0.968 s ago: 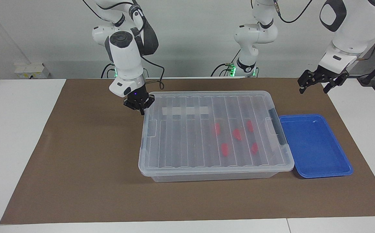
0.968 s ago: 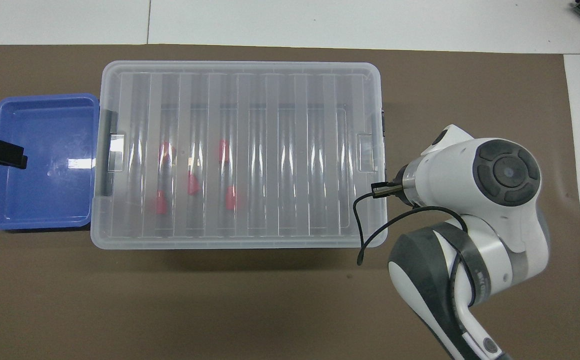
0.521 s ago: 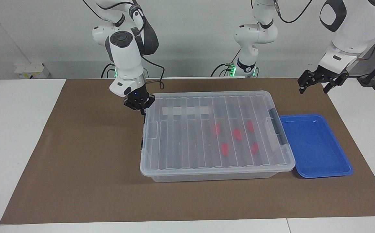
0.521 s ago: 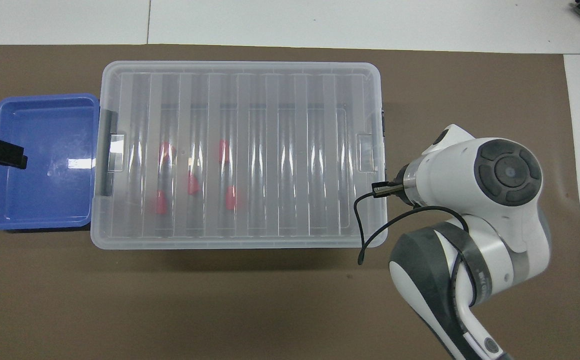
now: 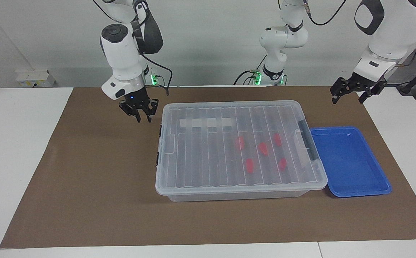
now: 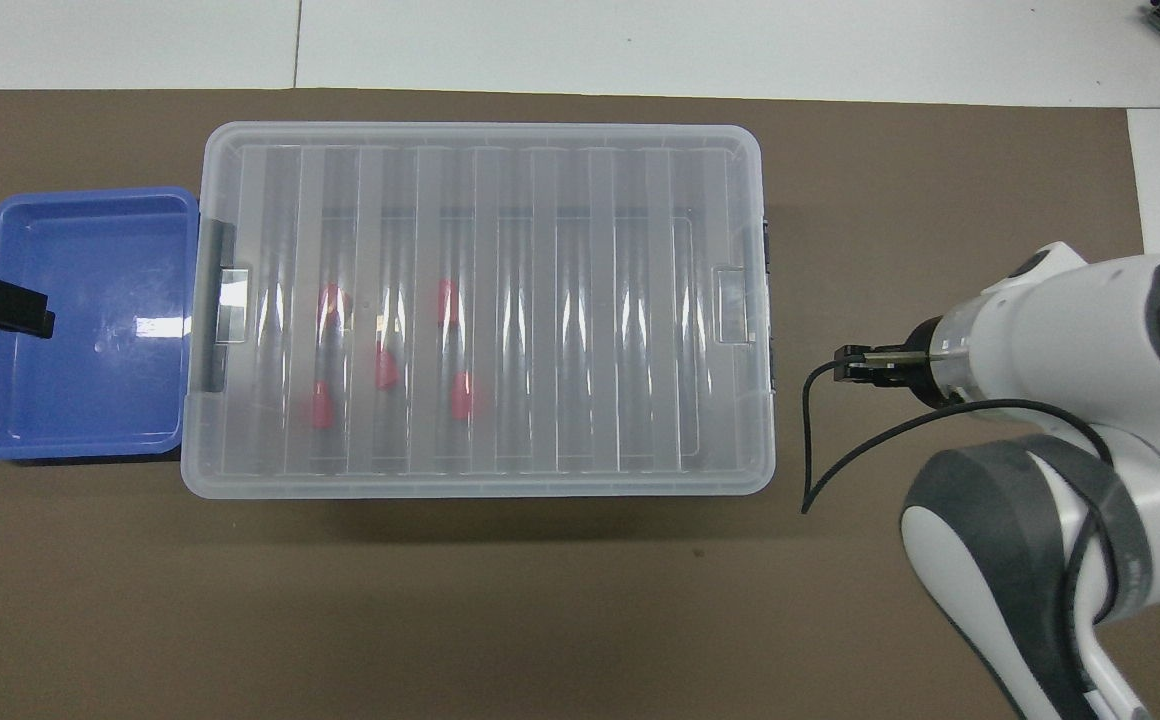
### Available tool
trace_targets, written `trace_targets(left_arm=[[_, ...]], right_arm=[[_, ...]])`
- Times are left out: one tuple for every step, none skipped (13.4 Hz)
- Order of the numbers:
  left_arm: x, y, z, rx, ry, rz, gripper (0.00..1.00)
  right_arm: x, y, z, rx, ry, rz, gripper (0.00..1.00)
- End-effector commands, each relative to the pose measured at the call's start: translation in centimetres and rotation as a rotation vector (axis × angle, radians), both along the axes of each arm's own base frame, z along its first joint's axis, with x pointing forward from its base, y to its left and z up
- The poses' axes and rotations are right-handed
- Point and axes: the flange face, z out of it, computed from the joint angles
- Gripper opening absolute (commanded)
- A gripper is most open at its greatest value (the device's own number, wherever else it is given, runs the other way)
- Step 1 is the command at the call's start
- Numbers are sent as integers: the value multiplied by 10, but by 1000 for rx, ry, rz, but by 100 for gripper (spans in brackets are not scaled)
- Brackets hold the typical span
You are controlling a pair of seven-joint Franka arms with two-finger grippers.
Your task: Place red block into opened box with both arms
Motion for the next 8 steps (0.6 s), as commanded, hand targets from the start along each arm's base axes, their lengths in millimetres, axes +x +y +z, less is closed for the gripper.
trace_targets(left_arm=[[-6, 2, 5, -10, 5, 4, 100], [-6, 2, 5, -10, 5, 4, 100], [-6, 2, 5, -10, 5, 4, 100], [-6, 2, 5, -10, 5, 4, 100], [-6, 2, 5, -10, 5, 4, 100], [-6, 2, 5, -10, 5, 4, 100], [-6, 2, 5, -10, 5, 4, 100], [-6, 2, 5, -10, 5, 4, 100]], right_arm=[[4, -27, 27, 17, 0, -63, 100], [7, -42, 37, 17, -4, -84, 100], [10, -51, 48, 17, 3, -102, 100], [11, -58, 60, 10, 11, -112, 100], [15, -63, 71, -1, 13, -113, 100], [18, -65, 83, -5, 19, -112, 100], [23, -66, 91, -11, 25, -111, 100], [28, -67, 100, -21, 21, -111, 100]])
